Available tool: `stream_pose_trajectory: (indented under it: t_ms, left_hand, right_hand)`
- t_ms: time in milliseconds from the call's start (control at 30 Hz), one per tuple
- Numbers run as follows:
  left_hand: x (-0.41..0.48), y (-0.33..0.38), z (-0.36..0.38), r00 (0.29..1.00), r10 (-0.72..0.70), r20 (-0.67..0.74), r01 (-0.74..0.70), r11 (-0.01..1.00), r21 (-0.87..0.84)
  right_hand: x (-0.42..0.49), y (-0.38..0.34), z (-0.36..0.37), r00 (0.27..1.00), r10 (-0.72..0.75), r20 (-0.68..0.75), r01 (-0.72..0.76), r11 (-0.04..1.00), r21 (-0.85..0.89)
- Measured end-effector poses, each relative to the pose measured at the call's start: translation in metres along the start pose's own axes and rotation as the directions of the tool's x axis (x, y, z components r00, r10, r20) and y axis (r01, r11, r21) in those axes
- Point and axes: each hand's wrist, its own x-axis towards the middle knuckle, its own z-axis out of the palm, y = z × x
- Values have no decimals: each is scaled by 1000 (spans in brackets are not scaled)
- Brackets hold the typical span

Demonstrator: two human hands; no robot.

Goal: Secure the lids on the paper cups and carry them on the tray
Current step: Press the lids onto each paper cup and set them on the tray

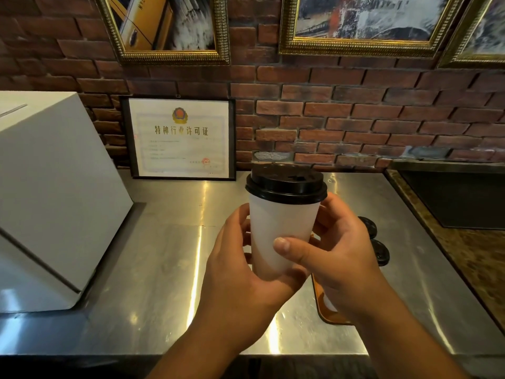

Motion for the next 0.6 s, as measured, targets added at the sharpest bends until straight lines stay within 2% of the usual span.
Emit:
stream_pose_trajectory:
  t_ms: [100, 333, 600]
  left_hand:
    - [-2, 1, 3, 1000, -6, 16, 6, 1000, 18]
    - [2, 3, 4, 1000, -20, -1, 20, 1000, 11]
    - [6, 5, 7, 1000, 4, 8, -4, 1000, -10]
  right_hand:
    - [1, 1, -2, 999, 2, -38, -2, 1000, -3]
    - [2, 2, -2, 1000, 12, 3, -12, 1000, -6]
    - [6, 3, -4, 999, 10, -39, -10, 1000, -5]
